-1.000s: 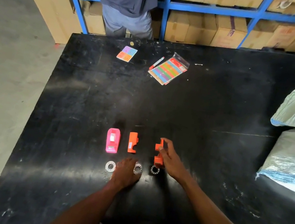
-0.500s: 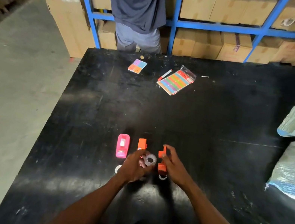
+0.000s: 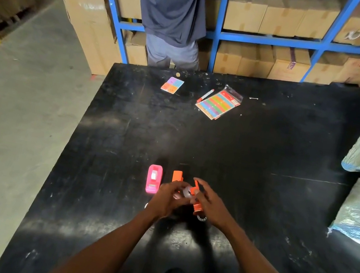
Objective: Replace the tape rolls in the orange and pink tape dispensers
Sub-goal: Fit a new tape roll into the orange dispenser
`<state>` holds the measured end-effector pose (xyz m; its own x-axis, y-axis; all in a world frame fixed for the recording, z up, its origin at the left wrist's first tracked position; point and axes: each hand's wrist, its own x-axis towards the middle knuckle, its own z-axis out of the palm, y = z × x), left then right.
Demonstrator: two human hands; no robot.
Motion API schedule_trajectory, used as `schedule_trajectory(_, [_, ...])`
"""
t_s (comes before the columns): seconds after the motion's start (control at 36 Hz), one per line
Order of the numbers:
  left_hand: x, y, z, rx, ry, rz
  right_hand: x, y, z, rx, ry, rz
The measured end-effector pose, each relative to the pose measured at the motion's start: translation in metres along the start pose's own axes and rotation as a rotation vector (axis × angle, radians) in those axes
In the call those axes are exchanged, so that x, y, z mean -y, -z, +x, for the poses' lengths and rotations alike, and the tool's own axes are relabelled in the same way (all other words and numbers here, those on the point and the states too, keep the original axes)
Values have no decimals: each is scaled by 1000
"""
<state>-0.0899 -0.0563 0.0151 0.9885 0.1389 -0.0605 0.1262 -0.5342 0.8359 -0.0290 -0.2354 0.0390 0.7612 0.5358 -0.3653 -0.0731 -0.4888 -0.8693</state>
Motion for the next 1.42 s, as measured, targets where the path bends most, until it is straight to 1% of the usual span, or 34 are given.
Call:
schedule_trajectory(0.19, [-7, 9, 7, 92, 37, -50, 3, 3, 4, 6, 9, -18])
schedule_trajectory(0.25, [-8, 13, 11, 145, 48, -32, 1, 2, 5, 16, 4, -32])
schedule_trajectory(0.33, [-11, 18, 21, 267, 56, 36, 1, -3, 1, 39, -20, -15])
schedule_trajectory(0.42, [-15, 22, 28, 309, 89, 13, 4, -8, 0, 22, -31, 30])
schedule_trajectory(0.56, [-25, 24, 30, 225, 166, -233, -8, -18, 11, -43, -25, 108])
schedule_trajectory(0.67, [-17, 20, 34, 158, 246, -352, -11, -20, 22, -86, -8, 174])
schedule_trajectory(0.78, [-11, 19, 45, 84, 418, -502, -10, -17, 31, -133, 2, 204])
schedule_trajectory(0.83, [-5, 19, 50, 22, 491, -534, -11, -14, 37, -144, -3, 218])
schedule_trajectory(0.86, [1, 19, 53, -16, 509, -507, -9, -12, 40, -145, -5, 227])
schedule_trajectory(0.92, [16, 16, 57, -81, 506, -356, -7, -8, 44, -141, -9, 239])
schedule_trajectory(0.97, [33, 11, 63, -107, 486, -221, -6, -5, 49, -132, -12, 234])
schedule_trajectory(1.06, [54, 0, 72, -76, 480, -23, -10, -2, 61, -128, -27, 216])
schedule_trajectory(1.14, [64, -13, 76, 5, 450, 149, -16, -1, 70, -112, -54, 185])
schedule_trajectory(1.28, [64, -34, 87, 44, 527, 239, -13, 2, 74, -102, -46, 144])
schedule_trajectory(1.42, [72, -45, 95, 23, 493, 377, -15, 6, 81, -96, -35, 93])
